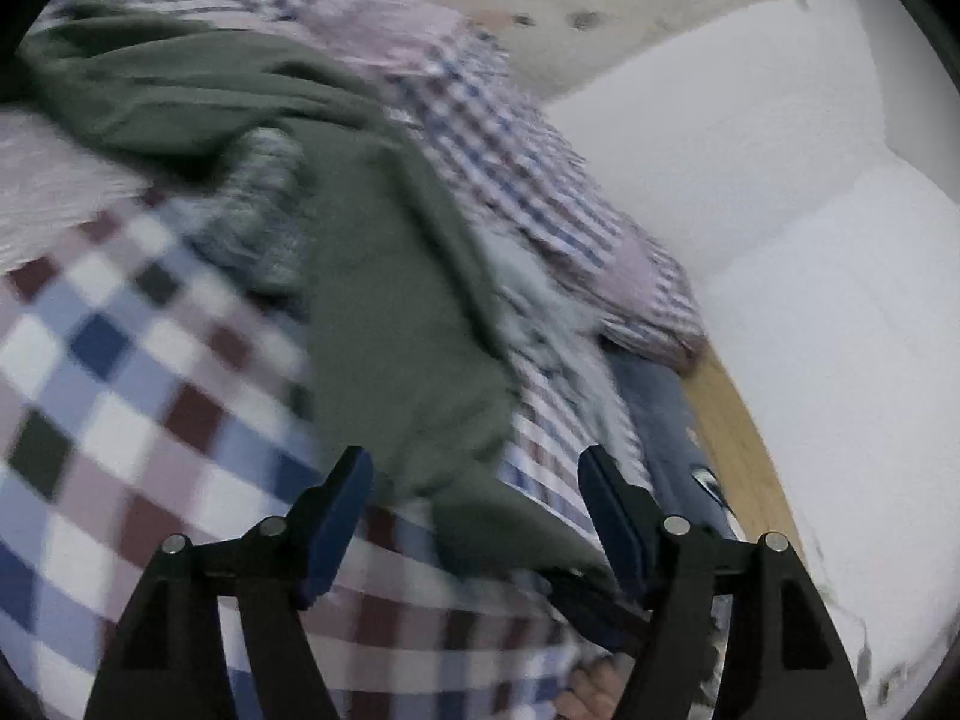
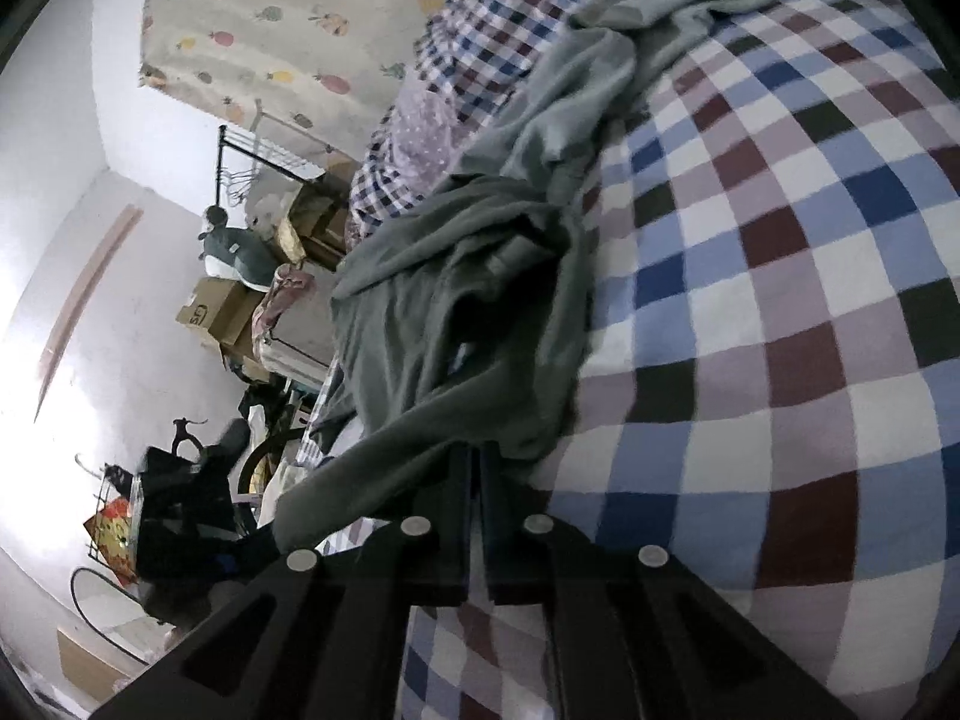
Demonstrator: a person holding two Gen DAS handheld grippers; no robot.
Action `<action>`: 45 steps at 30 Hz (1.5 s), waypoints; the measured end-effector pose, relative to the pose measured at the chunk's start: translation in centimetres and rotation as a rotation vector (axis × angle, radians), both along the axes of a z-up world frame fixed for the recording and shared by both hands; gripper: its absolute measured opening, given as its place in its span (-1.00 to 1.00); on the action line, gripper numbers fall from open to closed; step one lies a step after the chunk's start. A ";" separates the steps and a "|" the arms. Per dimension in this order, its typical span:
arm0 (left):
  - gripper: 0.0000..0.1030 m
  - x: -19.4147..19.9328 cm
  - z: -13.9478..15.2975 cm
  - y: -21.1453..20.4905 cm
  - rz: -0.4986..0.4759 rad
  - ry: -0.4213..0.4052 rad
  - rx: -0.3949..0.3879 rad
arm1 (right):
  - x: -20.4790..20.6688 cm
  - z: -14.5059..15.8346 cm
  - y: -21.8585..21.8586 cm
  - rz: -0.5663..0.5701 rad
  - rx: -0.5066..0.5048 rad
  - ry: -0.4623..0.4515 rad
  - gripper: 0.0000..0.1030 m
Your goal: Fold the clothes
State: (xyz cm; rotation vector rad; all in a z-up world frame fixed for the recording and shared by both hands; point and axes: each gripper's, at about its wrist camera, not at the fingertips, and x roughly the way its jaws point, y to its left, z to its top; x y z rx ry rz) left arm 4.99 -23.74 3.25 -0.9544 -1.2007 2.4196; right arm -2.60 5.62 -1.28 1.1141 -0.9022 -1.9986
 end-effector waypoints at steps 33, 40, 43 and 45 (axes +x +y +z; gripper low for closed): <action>-0.87 -2.3 -2.6 1.7 0.055 -0.141 -0.111 | 1.5 -1.4 -1.4 0.116 -0.263 -0.134 -0.08; -0.96 -1.6 -0.5 1.1 0.107 -0.055 -0.123 | 1.8 0.7 -0.2 0.064 -0.057 -0.024 -0.93; -0.97 -1.3 0.5 0.5 0.143 -0.015 -0.102 | 1.7 2.2 1.6 0.019 0.000 0.037 -0.94; -0.97 -0.8 1.0 -0.3 0.161 0.006 -0.090 | 1.4 3.4 3.5 -0.032 0.053 0.072 -0.94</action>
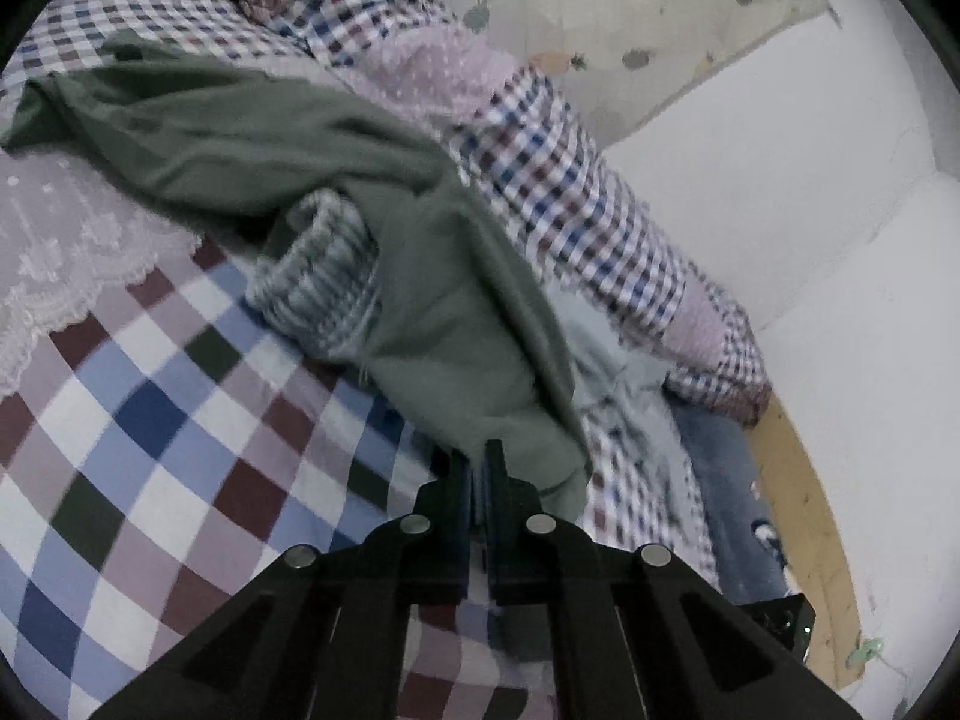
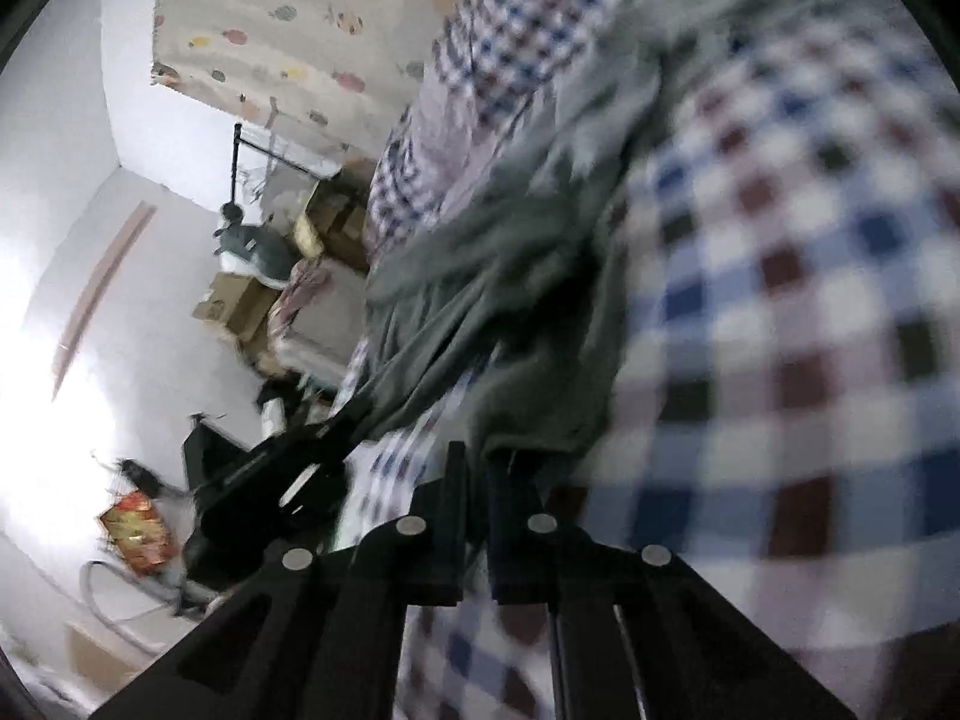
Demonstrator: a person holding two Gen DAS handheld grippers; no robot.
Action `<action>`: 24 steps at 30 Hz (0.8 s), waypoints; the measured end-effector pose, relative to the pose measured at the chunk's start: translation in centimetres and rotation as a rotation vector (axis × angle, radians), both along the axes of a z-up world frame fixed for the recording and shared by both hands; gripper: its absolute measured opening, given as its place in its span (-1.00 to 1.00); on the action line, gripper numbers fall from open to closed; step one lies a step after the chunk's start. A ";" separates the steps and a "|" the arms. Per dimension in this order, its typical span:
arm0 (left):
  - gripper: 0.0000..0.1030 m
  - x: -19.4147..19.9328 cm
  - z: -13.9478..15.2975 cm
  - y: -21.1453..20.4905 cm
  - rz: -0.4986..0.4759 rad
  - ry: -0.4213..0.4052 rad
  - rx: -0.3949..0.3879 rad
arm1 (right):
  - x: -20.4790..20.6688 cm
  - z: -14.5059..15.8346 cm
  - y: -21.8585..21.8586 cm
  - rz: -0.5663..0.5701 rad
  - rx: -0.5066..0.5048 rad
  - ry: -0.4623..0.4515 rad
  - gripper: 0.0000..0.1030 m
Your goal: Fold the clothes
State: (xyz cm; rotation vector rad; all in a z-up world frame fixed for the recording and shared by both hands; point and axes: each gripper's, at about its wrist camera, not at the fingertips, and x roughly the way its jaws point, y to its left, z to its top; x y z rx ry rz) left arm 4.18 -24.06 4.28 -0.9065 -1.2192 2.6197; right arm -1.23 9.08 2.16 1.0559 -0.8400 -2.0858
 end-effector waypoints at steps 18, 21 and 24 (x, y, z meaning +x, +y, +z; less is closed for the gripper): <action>-0.98 -0.9 2.5 3.3 -0.028 0.030 -0.050 | -1.1 5.1 18.3 -0.476 0.392 0.148 -0.96; -0.98 -1.3 1.6 6.8 -0.129 -0.028 -0.076 | -1.7 5.7 20.8 -0.560 0.461 0.168 -0.96; -0.98 -1.5 0.8 10.5 -0.246 -0.054 -0.083 | -2.0 6.1 24.0 -0.674 0.509 0.171 -0.97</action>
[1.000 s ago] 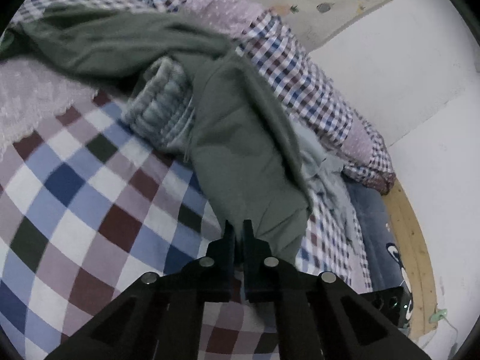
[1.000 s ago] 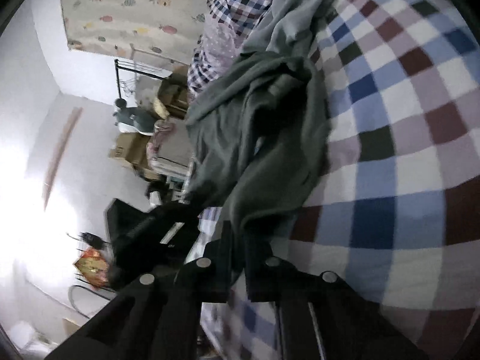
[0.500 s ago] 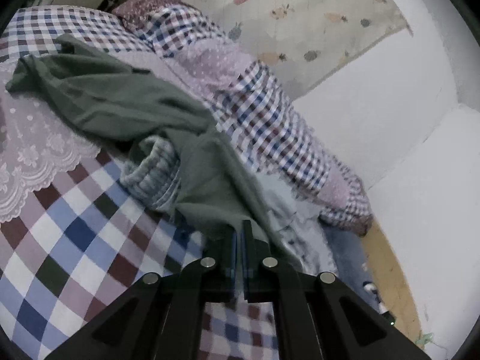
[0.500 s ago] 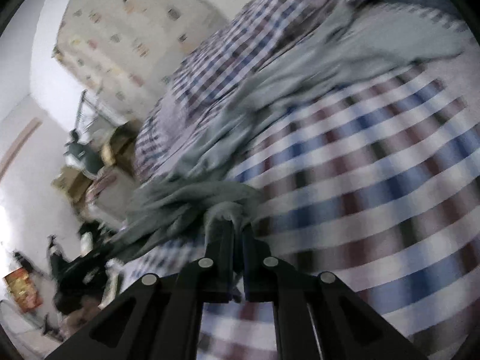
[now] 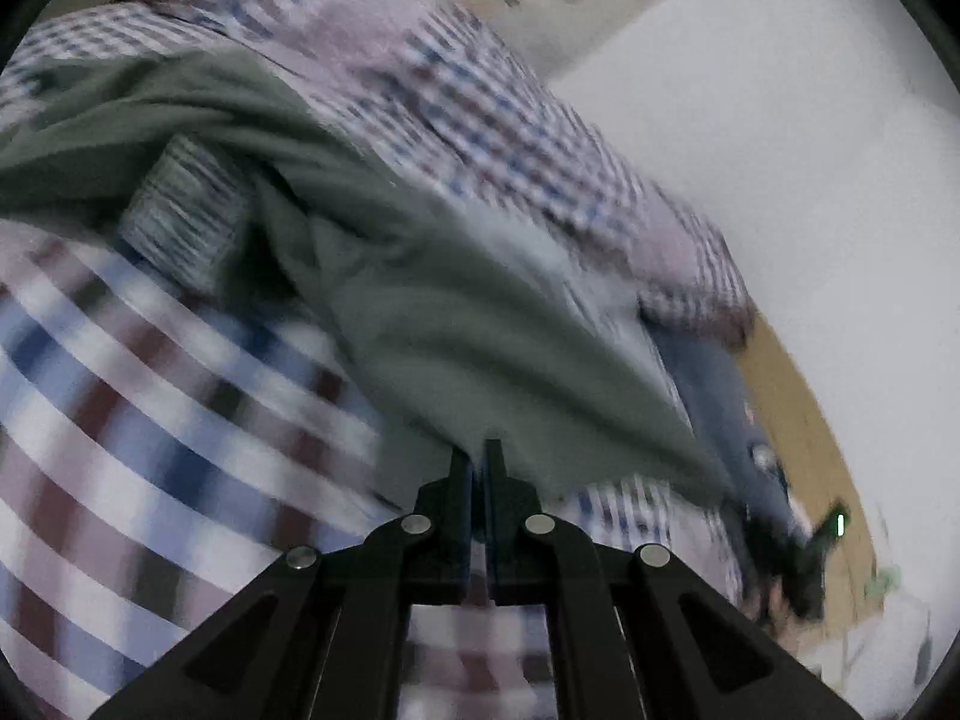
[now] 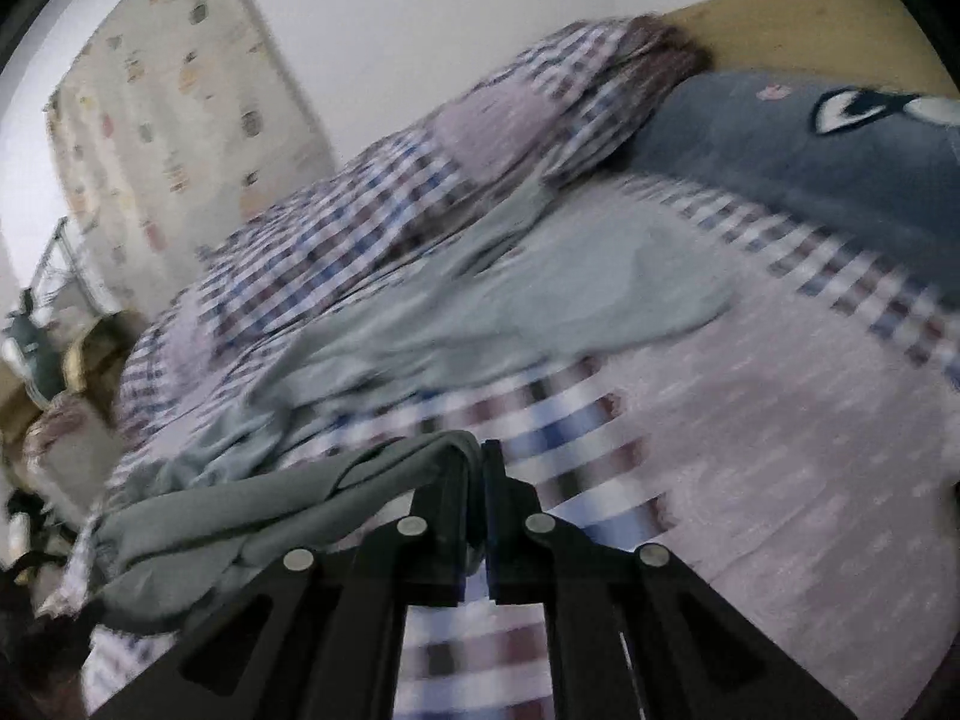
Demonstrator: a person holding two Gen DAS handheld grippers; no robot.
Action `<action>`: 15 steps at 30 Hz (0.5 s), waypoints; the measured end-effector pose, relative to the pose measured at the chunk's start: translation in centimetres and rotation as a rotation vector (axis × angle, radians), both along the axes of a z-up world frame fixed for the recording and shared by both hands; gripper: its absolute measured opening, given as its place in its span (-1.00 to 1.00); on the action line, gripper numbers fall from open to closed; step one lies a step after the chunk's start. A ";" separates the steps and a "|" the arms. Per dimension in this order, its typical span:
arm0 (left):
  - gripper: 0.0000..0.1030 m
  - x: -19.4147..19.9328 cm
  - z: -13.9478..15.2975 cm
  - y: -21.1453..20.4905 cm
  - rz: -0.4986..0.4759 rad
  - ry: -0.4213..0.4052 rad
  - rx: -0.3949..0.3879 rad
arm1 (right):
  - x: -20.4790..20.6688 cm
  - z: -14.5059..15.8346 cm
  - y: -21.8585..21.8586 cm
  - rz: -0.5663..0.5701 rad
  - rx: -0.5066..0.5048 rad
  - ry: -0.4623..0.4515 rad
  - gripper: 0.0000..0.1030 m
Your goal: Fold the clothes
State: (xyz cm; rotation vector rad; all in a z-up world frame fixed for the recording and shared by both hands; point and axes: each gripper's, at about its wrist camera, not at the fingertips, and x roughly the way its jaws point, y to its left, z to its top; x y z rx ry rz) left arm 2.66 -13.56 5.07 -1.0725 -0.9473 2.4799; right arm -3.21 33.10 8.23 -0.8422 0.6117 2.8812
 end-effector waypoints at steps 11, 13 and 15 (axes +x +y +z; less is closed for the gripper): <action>-0.85 0.6 0.8 5.6 -0.255 0.020 -0.088 | 4.5 2.7 10.4 -0.388 0.043 0.081 -0.97; -0.51 1.1 1.6 4.0 -0.219 0.052 -0.116 | 5.9 3.7 12.2 -0.481 0.066 0.102 -0.97; 0.01 1.4 2.4 2.3 -0.175 0.080 -0.142 | 7.5 4.1 14.2 -0.596 0.070 0.107 -0.97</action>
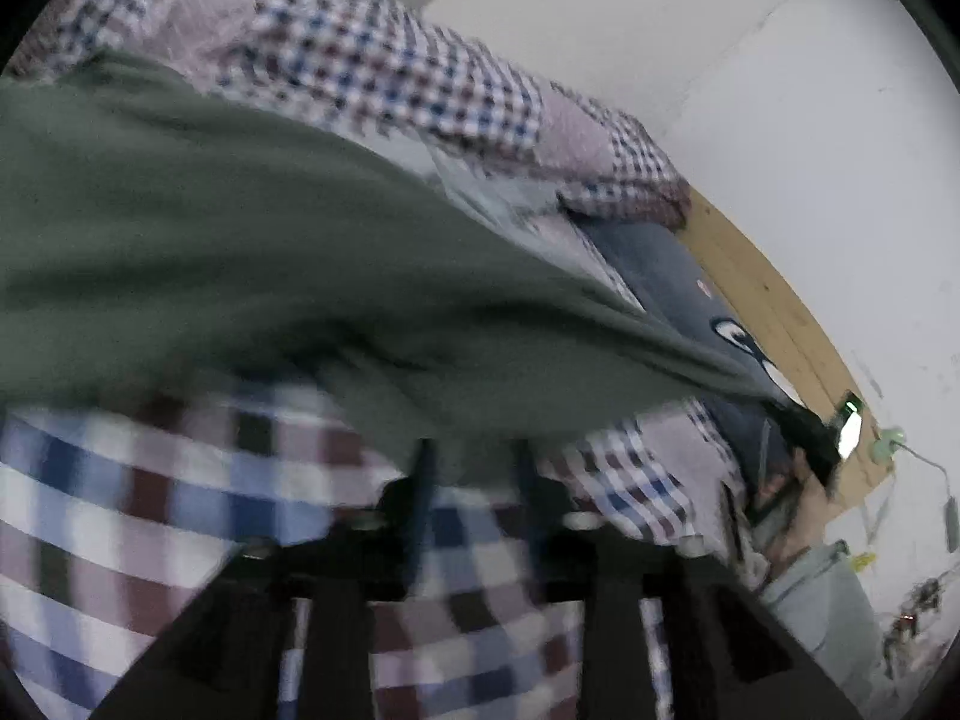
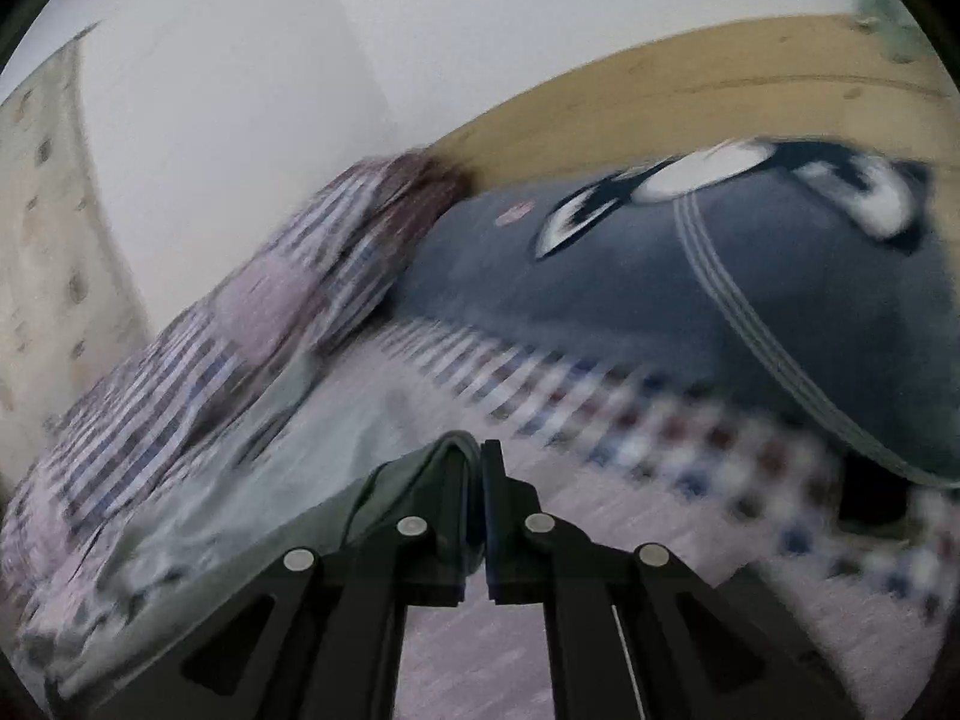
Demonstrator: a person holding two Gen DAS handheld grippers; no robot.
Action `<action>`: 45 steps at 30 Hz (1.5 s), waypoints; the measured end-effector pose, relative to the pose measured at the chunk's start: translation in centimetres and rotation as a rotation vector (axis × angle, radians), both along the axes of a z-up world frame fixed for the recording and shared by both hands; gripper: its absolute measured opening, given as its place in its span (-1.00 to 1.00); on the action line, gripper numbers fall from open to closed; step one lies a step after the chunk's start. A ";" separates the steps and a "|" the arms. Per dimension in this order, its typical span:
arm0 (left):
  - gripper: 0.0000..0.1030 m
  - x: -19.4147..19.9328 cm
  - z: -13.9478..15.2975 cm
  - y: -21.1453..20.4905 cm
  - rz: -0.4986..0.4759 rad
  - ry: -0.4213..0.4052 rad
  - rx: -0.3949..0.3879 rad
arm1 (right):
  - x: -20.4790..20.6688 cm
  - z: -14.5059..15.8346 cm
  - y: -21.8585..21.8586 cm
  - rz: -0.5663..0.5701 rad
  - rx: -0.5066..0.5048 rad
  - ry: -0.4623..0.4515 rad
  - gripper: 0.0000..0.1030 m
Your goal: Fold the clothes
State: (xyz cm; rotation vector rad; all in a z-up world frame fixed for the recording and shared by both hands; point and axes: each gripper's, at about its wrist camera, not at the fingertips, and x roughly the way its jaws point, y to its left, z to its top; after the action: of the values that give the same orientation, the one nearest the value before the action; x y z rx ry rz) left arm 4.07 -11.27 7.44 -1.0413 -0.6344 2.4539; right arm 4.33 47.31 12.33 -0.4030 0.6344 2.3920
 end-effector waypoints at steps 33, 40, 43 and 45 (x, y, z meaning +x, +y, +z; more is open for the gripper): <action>0.22 3.0 -5.2 -12.9 0.413 -0.255 -0.148 | 0.0 -1.3 -3.1 0.153 -0.066 -0.207 0.06; 0.22 3.0 -5.6 -11.4 0.331 -0.228 -0.120 | -4.1 -3.8 -15.1 0.823 0.040 -0.320 0.06; 0.21 2.5 -6.0 -11.2 0.326 -0.223 -0.086 | -4.4 -5.0 -20.0 0.997 0.209 -0.356 0.06; -0.05 2.1 -6.0 -10.8 0.323 -0.226 -0.104 | -4.6 -5.9 -22.5 1.064 0.290 -0.396 0.06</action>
State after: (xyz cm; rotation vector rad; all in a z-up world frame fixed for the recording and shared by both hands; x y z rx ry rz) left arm 6.14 -22.06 1.42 -1.3642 -0.8092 2.6892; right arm -0.23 24.82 6.39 -1.2855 -0.2012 3.1426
